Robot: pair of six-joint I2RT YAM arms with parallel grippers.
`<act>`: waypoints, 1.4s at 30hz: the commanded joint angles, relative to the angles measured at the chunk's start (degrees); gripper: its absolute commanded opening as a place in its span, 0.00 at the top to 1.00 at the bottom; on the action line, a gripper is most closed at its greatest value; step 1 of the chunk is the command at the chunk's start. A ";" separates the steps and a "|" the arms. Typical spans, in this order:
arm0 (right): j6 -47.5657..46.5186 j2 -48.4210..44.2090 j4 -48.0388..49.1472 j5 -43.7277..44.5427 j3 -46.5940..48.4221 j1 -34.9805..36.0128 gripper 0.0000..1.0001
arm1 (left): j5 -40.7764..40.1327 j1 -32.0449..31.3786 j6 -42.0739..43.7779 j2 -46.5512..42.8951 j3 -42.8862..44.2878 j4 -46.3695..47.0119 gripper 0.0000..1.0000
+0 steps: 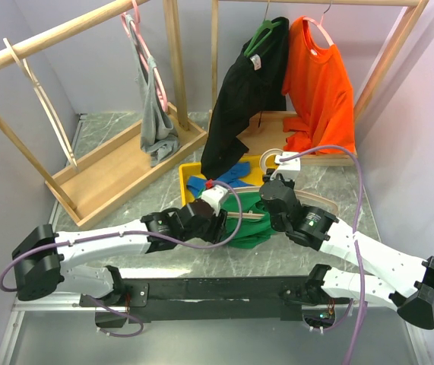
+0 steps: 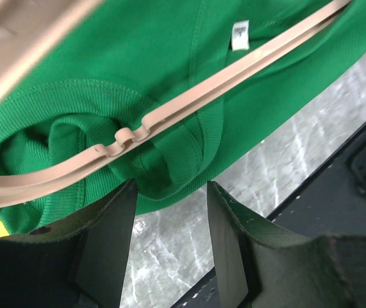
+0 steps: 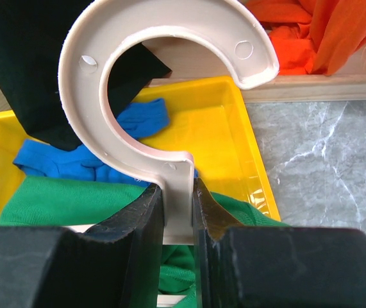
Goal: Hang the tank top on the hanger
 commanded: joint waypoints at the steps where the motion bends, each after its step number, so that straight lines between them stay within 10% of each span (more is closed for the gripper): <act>1: 0.70 -0.38 1.39 0.94 2.35 0.34 1.00 | -1.57 -0.66 1.40 0.72 2.41 1.31 0.46; 12: 0.35 -0.64 1.21 0.50 2.26 0.34 1.00 | 1.42 -0.75 0.43 2.48 -1.28 9.41 0.52; 20: 0.26 -0.55 0.42 1.64 2.61 0.34 1.00 | -2.97 -0.66 -2.55 0.56 -4.09 9.41 0.99; 42: -1.94 -4.07 0.86 5.68 0.77 0.16 1.00 | 19.43 24.56 -19.69 -12.63 -13.06 18.02 0.99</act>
